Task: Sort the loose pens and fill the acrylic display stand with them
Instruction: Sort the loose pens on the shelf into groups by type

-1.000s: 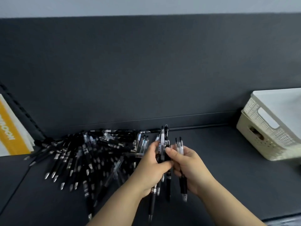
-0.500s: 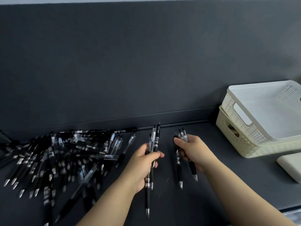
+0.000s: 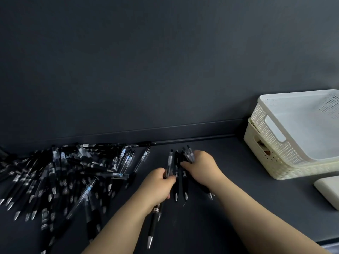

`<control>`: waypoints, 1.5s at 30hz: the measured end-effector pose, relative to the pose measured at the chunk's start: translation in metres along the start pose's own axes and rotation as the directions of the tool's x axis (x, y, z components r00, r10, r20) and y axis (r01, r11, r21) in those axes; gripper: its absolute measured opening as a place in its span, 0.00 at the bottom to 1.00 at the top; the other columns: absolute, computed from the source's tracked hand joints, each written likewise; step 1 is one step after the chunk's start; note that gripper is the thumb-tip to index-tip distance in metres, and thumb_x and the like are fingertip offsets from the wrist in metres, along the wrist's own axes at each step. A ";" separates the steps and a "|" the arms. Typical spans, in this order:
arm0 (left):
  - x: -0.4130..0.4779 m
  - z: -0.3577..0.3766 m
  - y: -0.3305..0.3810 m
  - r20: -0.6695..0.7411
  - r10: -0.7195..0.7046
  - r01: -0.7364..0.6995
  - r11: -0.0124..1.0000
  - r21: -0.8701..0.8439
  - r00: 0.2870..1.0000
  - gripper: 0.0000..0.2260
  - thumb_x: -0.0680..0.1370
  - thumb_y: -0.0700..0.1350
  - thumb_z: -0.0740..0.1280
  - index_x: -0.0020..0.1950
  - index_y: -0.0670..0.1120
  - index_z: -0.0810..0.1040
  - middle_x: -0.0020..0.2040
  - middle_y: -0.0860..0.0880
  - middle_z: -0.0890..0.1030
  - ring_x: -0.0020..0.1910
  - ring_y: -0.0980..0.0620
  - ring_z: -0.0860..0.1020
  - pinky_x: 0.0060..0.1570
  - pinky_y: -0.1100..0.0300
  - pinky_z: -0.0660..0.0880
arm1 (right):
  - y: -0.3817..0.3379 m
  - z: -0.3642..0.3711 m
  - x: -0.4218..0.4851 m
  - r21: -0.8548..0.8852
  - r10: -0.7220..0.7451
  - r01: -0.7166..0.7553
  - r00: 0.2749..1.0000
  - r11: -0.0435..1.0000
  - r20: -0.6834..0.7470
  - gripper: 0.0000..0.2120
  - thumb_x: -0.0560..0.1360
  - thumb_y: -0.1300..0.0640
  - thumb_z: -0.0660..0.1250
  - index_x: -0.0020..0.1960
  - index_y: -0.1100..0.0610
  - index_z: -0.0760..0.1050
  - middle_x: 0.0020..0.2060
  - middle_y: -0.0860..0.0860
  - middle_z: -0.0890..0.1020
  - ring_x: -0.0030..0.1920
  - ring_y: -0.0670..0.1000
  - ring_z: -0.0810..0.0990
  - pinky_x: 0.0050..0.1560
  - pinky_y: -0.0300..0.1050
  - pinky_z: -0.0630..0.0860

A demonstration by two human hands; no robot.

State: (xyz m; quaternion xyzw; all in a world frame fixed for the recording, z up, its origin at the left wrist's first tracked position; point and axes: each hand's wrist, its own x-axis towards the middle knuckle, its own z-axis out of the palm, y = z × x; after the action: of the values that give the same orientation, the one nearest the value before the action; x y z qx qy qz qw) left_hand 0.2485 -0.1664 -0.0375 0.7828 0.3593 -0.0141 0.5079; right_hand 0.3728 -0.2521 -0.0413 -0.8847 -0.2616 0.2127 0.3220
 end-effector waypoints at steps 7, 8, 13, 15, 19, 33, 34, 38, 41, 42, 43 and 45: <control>0.002 -0.003 -0.008 -0.086 -0.022 -0.009 0.937 -0.350 0.996 0.06 0.80 0.44 0.61 0.55 0.49 0.75 0.36 0.50 0.74 0.28 0.56 0.71 0.34 0.67 0.69 | 0.009 -0.021 -0.002 -0.045 0.067 -0.066 0.998 0.997 0.012 0.11 0.74 0.59 0.65 0.55 0.59 0.72 0.51 0.56 0.76 0.52 0.57 0.76 0.42 0.38 0.66; 0.002 -0.003 -0.008 -0.089 -0.026 -0.008 0.932 -0.363 0.996 0.06 0.80 0.44 0.61 0.55 0.49 0.75 0.37 0.50 0.74 0.28 0.56 0.71 0.31 0.69 0.69 | 0.015 -0.027 -0.003 -0.083 0.082 -0.082 0.997 0.993 0.003 0.17 0.74 0.60 0.64 0.62 0.60 0.69 0.58 0.58 0.74 0.55 0.58 0.75 0.46 0.38 0.67; 0.001 0.000 -0.003 -0.097 -0.014 -0.030 0.897 -0.440 0.995 0.06 0.80 0.43 0.62 0.54 0.48 0.76 0.38 0.50 0.76 0.29 0.55 0.71 0.29 0.70 0.68 | 0.041 -0.040 -0.010 -0.268 0.091 -0.115 0.991 0.957 -0.098 0.29 0.76 0.61 0.60 0.74 0.59 0.55 0.67 0.59 0.63 0.64 0.61 0.69 0.60 0.44 0.68; -0.002 0.000 0.000 -0.081 -0.015 -0.030 0.850 -0.526 0.997 0.05 0.80 0.45 0.63 0.53 0.49 0.78 0.36 0.50 0.76 0.30 0.54 0.72 0.32 0.65 0.68 | 0.048 -0.041 -0.012 -0.322 0.082 -0.124 0.987 0.939 -0.139 0.30 0.77 0.60 0.60 0.75 0.59 0.53 0.67 0.59 0.63 0.66 0.61 0.66 0.64 0.46 0.66; -0.008 -0.001 0.004 -0.021 -0.016 -0.002 0.745 -0.667 1.000 0.07 0.79 0.45 0.63 0.53 0.49 0.80 0.34 0.50 0.77 0.30 0.53 0.73 0.30 0.63 0.67 | 0.049 -0.040 -0.016 -0.381 0.052 -0.108 0.987 0.918 -0.155 0.31 0.78 0.56 0.60 0.76 0.59 0.49 0.68 0.58 0.64 0.67 0.61 0.64 0.66 0.47 0.62; -0.014 -0.006 0.010 -0.038 -0.027 -0.010 0.681 -0.733 0.999 0.09 0.79 0.43 0.63 0.55 0.48 0.80 0.34 0.50 0.78 0.33 0.54 0.74 0.27 0.64 0.61 | 0.055 -0.038 -0.026 -0.365 0.099 -0.179 0.969 0.914 -0.228 0.21 0.77 0.64 0.55 0.70 0.60 0.60 0.62 0.58 0.64 0.56 0.60 0.74 0.50 0.48 0.71; -0.014 -0.006 0.012 -0.038 -0.023 -0.012 0.688 -0.726 0.999 0.09 0.79 0.43 0.63 0.55 0.49 0.80 0.34 0.51 0.78 0.33 0.54 0.73 0.26 0.65 0.61 | 0.057 -0.039 -0.025 -0.353 0.090 -0.173 0.967 0.919 -0.239 0.24 0.77 0.65 0.55 0.72 0.61 0.57 0.62 0.59 0.65 0.55 0.60 0.75 0.49 0.48 0.72; -0.013 -0.003 0.021 -0.025 -0.018 -0.005 0.715 -0.699 1.000 0.08 0.79 0.43 0.63 0.53 0.49 0.81 0.32 0.52 0.78 0.32 0.55 0.74 0.25 0.65 0.60 | 0.060 -0.040 -0.028 -0.321 0.081 -0.155 0.969 0.934 -0.232 0.25 0.78 0.56 0.59 0.72 0.62 0.58 0.64 0.61 0.65 0.59 0.62 0.72 0.56 0.48 0.73; -0.012 -0.001 0.026 -0.019 -0.028 0.007 0.718 -0.695 0.999 0.08 0.79 0.43 0.63 0.55 0.47 0.81 0.33 0.51 0.78 0.31 0.54 0.73 0.23 0.66 0.61 | 0.057 -0.037 -0.028 -0.340 0.073 -0.115 0.988 0.933 -0.135 0.27 0.76 0.58 0.60 0.73 0.61 0.57 0.65 0.59 0.63 0.64 0.60 0.67 0.61 0.46 0.69; -0.012 0.000 0.028 -0.014 -0.032 0.013 0.717 -0.697 0.999 0.09 0.79 0.42 0.63 0.55 0.47 0.80 0.34 0.50 0.78 0.31 0.54 0.73 0.22 0.67 0.62 | 0.056 -0.038 -0.026 -0.338 0.063 -0.097 0.992 0.936 -0.109 0.28 0.75 0.61 0.59 0.73 0.61 0.56 0.66 0.58 0.62 0.65 0.60 0.66 0.62 0.45 0.68; -0.012 0.001 0.030 -0.004 -0.033 0.021 0.712 -0.702 0.999 0.09 0.79 0.43 0.63 0.55 0.47 0.80 0.34 0.50 0.78 0.30 0.55 0.74 0.21 0.67 0.62 | 0.054 -0.039 -0.022 -0.339 0.052 -0.080 0.995 0.937 -0.089 0.28 0.75 0.64 0.57 0.74 0.60 0.55 0.67 0.58 0.62 0.67 0.59 0.65 0.63 0.45 0.67; -0.013 0.002 0.035 0.027 -0.028 0.039 0.694 -0.719 0.999 0.09 0.79 0.43 0.63 0.55 0.47 0.80 0.33 0.50 0.78 0.30 0.55 0.74 0.20 0.67 0.62 | 0.054 -0.045 -0.016 -0.356 0.039 -0.060 0.997 0.933 -0.066 0.28 0.75 0.66 0.55 0.74 0.61 0.55 0.69 0.57 0.61 0.69 0.59 0.62 0.66 0.45 0.64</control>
State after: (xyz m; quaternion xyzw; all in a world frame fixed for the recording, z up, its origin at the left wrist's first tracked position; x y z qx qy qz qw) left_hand 0.2600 -0.1831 -0.0058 0.5151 0.3470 0.1129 0.7756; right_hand 0.4025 -0.3175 -0.0428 -0.9406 -0.2641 0.1440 0.1577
